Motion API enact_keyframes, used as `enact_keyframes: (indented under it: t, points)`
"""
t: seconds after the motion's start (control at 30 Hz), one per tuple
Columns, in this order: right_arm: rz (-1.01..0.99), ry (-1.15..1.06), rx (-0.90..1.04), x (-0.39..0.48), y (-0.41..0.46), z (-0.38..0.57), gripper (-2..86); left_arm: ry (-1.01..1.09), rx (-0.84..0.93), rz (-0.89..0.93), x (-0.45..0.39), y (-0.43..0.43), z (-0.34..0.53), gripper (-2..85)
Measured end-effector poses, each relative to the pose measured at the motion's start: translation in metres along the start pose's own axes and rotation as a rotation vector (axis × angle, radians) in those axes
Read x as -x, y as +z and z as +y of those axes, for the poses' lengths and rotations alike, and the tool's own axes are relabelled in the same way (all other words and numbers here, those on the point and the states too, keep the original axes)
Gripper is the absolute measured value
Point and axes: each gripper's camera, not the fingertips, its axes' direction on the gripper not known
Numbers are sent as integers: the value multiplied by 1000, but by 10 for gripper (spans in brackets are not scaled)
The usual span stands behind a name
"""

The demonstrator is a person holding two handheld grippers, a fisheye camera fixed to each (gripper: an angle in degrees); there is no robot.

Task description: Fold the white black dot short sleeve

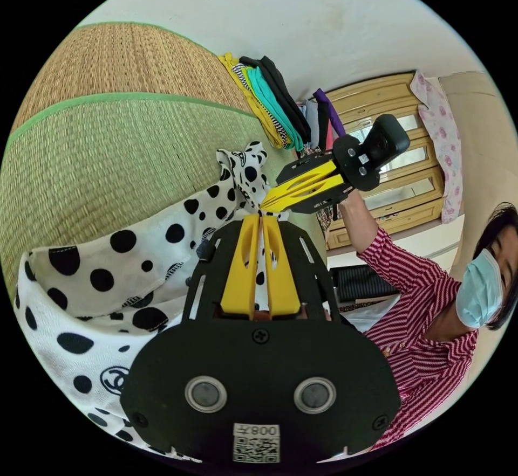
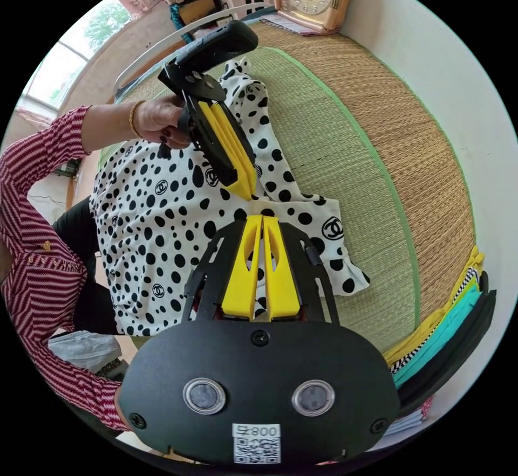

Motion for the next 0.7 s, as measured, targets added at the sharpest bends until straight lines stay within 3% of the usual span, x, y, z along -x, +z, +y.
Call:
enact_keyframes:
  t: [0.27,0.47,0.7]
  points:
    - [-66,118,-101,-24,6,17,1,-14,84,-17,-5,20,-9,14]
    - [-141,182,-169,-45,-6,26,1,-30,28,14,-7,10,-4,18]
    - [-240,282,-77,-73,4,25,1,48,77,-111,-29,4,14,64]
